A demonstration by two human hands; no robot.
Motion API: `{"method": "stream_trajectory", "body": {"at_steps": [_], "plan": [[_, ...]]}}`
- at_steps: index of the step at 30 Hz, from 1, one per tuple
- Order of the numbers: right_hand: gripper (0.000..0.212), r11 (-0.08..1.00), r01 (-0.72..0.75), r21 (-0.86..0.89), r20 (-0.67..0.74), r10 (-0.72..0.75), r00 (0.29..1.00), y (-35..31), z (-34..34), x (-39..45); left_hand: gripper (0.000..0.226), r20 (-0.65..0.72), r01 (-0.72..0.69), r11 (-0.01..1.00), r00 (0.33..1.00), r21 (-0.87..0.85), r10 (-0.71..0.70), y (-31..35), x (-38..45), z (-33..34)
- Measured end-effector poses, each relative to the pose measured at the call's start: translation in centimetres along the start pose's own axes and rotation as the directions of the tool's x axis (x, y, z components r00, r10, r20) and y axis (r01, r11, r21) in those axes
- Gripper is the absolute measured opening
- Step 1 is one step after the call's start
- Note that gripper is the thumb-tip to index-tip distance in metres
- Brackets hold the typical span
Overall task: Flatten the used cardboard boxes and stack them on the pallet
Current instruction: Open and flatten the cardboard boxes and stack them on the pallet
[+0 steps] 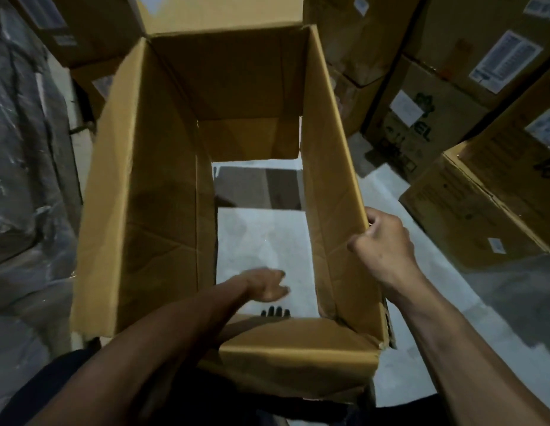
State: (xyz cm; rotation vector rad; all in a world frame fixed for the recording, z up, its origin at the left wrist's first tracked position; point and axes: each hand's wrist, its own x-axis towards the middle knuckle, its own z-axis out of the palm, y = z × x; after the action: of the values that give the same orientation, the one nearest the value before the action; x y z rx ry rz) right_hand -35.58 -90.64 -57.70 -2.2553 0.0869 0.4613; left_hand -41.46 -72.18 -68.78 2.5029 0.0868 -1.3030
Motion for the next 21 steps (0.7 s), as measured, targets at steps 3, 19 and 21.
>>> {"method": "stream_trajectory", "body": {"at_steps": [3,19,21], "plan": [[0.033,1.000,-0.012,-0.013,-0.029,0.011,1.000,0.1,-0.1,0.3,0.050,-0.440,0.147,0.972,0.896,0.183,-0.053,-2.3,-3.0,-3.7],[0.040,0.993,-0.044,0.114,-0.218,0.068,0.974,-3.6,-0.7,-2.1,0.078,-0.681,-0.138,0.806,0.627,-0.575,-0.378,-13.7,-15.6,-6.2],[0.031,0.988,-0.048,0.148,-0.246,0.084,0.966,-4.4,0.3,-2.2,0.078,-0.714,-0.167,0.826,0.611,-0.539,-0.342,-13.9,-16.0,-6.6]]}}
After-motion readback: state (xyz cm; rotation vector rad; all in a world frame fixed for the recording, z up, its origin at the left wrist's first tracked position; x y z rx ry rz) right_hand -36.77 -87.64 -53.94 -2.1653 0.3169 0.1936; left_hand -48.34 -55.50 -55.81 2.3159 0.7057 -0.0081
